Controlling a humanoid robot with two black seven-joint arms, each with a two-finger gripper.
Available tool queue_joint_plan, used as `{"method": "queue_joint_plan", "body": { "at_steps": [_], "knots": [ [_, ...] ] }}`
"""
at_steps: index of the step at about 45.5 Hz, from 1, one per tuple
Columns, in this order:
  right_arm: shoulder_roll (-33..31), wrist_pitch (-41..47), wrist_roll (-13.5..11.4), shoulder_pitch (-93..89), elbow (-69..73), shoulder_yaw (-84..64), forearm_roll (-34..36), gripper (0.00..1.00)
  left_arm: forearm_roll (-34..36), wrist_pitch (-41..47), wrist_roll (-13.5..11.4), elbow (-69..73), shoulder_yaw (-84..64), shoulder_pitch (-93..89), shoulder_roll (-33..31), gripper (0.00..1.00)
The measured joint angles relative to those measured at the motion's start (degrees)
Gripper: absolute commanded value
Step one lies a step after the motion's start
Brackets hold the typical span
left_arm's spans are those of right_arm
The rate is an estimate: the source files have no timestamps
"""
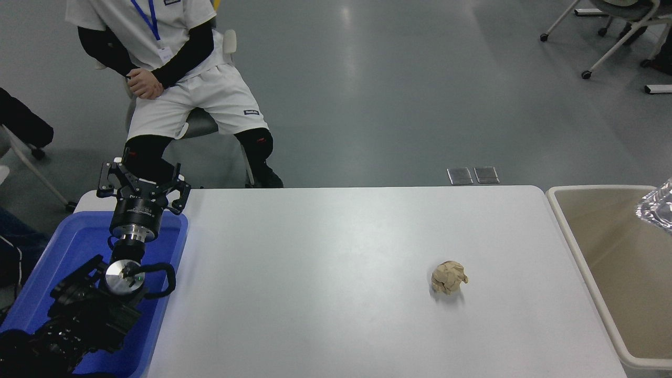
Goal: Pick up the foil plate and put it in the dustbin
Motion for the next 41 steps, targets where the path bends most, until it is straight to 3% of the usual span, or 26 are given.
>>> {"method": "queue_joint_plan", "body": {
  "at_steps": [11, 18, 41],
  "knots": [
    [3.1, -0.2, 0.0, -7.0, -2.7, 1.5, 4.1, 0.00, 0.0, 0.0, 0.0, 0.0, 0.0, 0.0, 0.0, 0.99],
    [5.6, -5.0, 0.0, -10.8, -3.8, 2.2, 6.7, 0.00, 0.0, 0.0, 0.0, 0.0, 0.0, 0.0, 0.0, 0.99],
    [16.4, -39.0, 0.0, -20.4, -5.3, 3.3, 10.9, 0.00, 0.0, 0.0, 0.0, 0.0, 0.0, 0.0, 0.0, 0.99]
  ]
}}
